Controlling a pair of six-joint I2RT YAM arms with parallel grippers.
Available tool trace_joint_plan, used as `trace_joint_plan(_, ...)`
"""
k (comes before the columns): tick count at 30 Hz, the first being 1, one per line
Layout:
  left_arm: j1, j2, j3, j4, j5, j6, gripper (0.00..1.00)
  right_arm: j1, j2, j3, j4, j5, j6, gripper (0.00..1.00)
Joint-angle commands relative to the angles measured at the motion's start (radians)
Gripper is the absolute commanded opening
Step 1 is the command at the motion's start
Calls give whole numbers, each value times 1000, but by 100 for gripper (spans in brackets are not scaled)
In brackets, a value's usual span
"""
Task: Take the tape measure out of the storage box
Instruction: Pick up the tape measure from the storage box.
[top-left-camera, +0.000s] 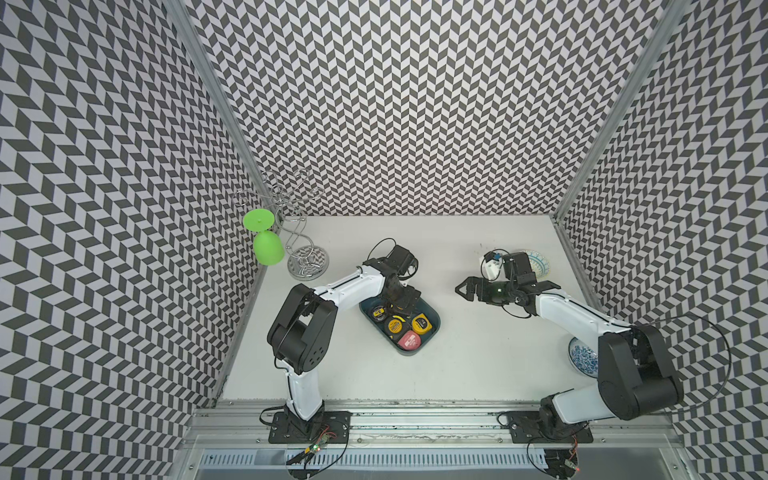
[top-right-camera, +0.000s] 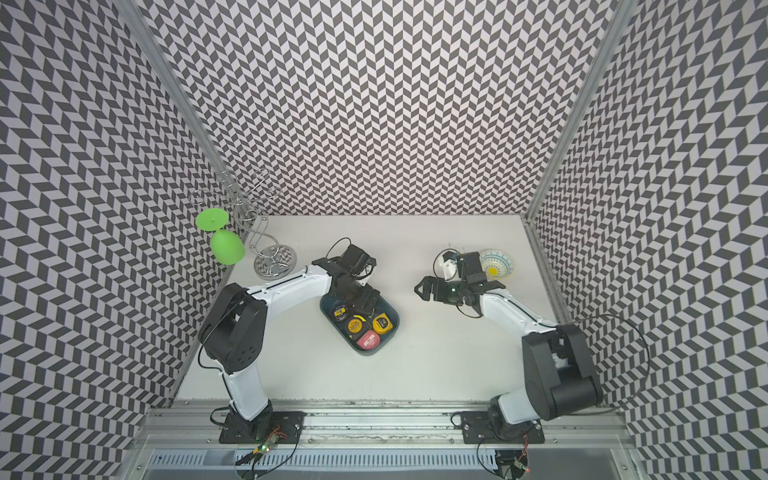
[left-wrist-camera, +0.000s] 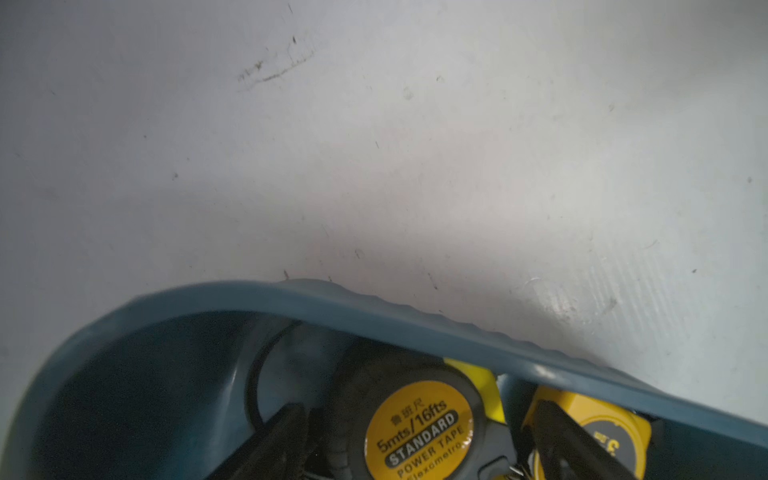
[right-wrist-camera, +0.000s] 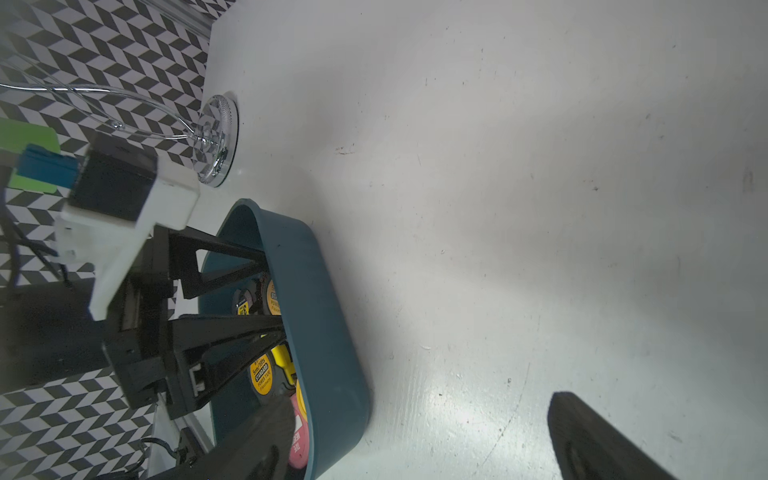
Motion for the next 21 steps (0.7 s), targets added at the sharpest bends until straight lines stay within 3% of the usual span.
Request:
trace_joint_plan(1, -16, 26, 28, -22, -22, 10, 90, -9, -29, -7, 18, -16, -15, 100)
trace_joint_plan(10, -24, 92, 38, -29, -34, 19, 89, -14, -19, -13, 32, -20, -10, 100)
trace_joint_plan(15, -25, 121, 45, -19, -28, 17, 80, -14, -8, -17, 50, -24, 5, 100)
trace_joint_plan(18, -24, 125, 56, -19, -34, 17, 67, -14, -8, -13, 54, -21, 10, 99)
trace_joint_plan(21, -24, 108, 65, -20, -36, 10, 45, -14, -9, -7, 51, -19, 9, 100)
